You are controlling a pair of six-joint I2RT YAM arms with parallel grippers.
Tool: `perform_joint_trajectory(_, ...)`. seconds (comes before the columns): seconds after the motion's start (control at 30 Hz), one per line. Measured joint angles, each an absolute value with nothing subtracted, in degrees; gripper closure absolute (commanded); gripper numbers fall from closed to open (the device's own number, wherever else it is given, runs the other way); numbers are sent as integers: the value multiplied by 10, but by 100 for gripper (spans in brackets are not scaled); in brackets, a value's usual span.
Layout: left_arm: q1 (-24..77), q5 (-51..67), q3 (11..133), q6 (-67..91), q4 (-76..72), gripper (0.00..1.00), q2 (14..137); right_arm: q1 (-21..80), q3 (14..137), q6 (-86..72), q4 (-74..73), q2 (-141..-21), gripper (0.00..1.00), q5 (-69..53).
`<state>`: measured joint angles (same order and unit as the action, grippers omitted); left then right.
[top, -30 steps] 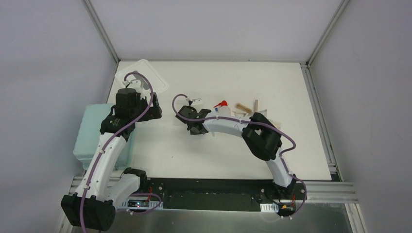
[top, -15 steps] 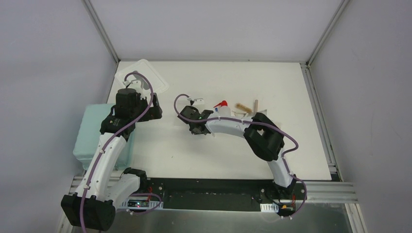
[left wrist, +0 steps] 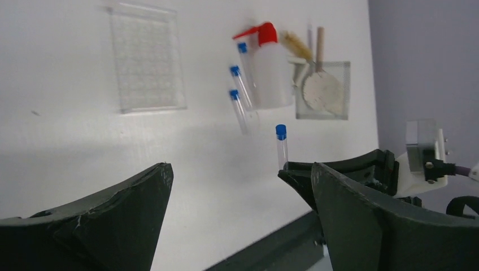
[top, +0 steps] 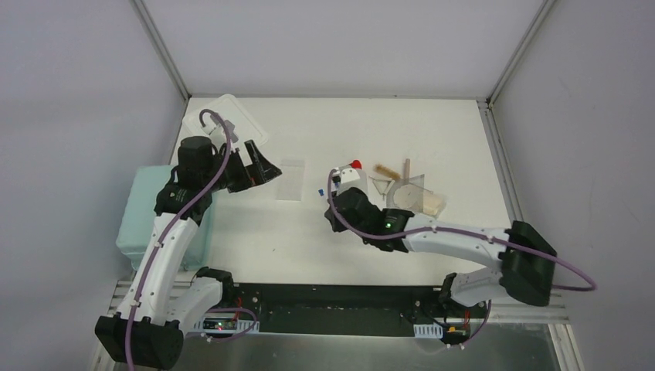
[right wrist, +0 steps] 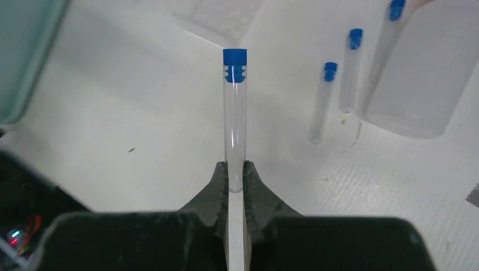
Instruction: Organize the chemistry lab equipment
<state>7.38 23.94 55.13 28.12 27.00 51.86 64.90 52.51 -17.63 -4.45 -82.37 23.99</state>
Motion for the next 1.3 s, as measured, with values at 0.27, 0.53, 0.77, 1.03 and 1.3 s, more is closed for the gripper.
perform_joint_trajectory(0.27, 97, 397, 559, 358, 259, 3, 589, 682, 462, -141, 55, -691, 100, 141)
perform_joint_trajectory(0.53, 143, 521, 577, 380, 253, 17, 664, 705, 462, -123, 69, -687, 100, 110)
perform_joint_trajectory(0.77, 143, 571, 576, 386, 253, 43, 677, 710, 462, -118, 71, -687, 100, 111)
perform_joint_trajectory(1.03, 143, 586, 572, 387, 252, 50, 677, 711, 462, -117, 75, -687, 100, 111)
perform_joint_trajectory(1.3, 146, 594, 562, 384, 251, 59, 685, 711, 462, -117, 76, -688, 100, 114)
